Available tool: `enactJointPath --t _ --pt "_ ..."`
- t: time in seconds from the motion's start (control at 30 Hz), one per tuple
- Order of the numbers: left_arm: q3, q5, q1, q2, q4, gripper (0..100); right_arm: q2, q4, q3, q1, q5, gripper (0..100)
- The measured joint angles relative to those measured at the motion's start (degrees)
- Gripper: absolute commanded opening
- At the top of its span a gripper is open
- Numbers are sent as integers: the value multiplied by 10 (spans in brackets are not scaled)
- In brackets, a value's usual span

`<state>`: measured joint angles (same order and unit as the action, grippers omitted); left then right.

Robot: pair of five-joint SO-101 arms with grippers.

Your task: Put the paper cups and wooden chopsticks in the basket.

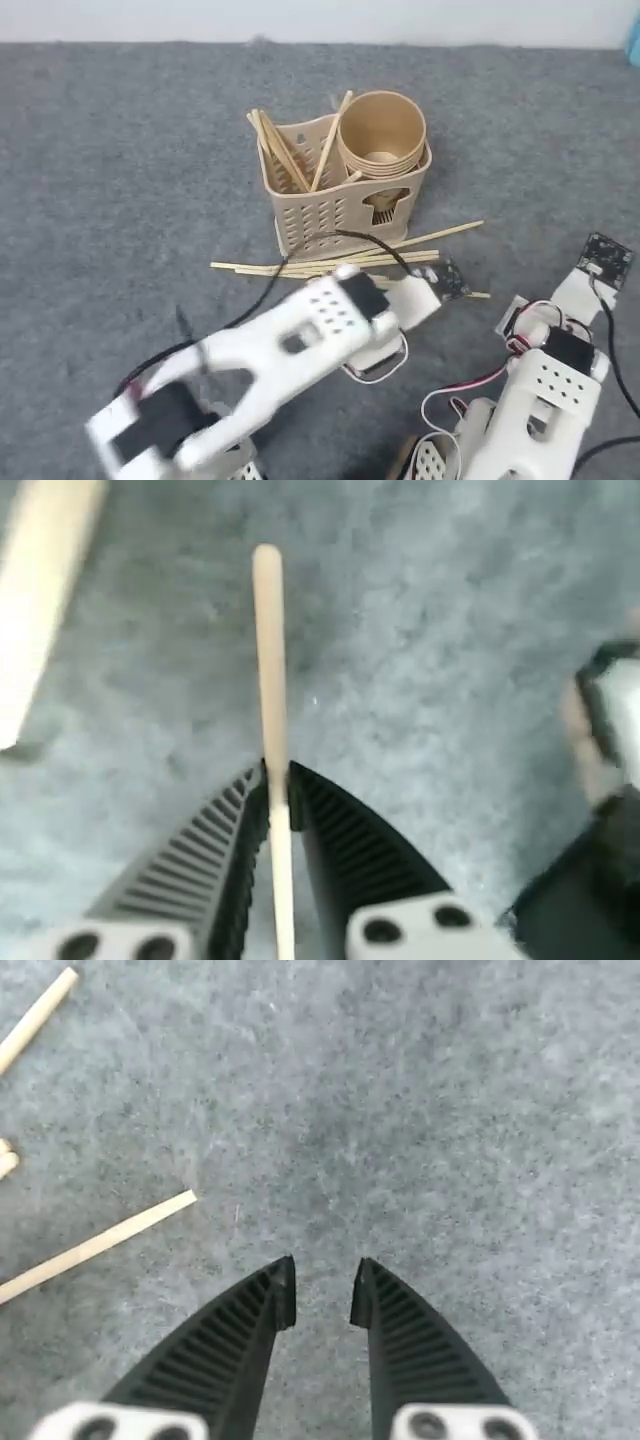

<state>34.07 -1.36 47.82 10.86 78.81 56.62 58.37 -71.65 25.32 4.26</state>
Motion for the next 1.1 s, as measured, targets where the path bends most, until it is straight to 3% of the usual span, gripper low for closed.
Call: enactJointPath --t 0.37,0.53,0.73,0.87,1.1 --pt "-6 -4 -108 276 59 13 0 0 0 -6 0 103" --pt "-72 -30 -115 356 112 13 0 0 0 -10 0 104" --pt "-199 -33 -157 420 112 13 0 0 0 -25 0 103" --pt "-258 -33 -220 449 55 13 0 0 0 -29 0 103" --pt "-269 -33 -338 458 -135 13 0 -10 0 -31 0 102"
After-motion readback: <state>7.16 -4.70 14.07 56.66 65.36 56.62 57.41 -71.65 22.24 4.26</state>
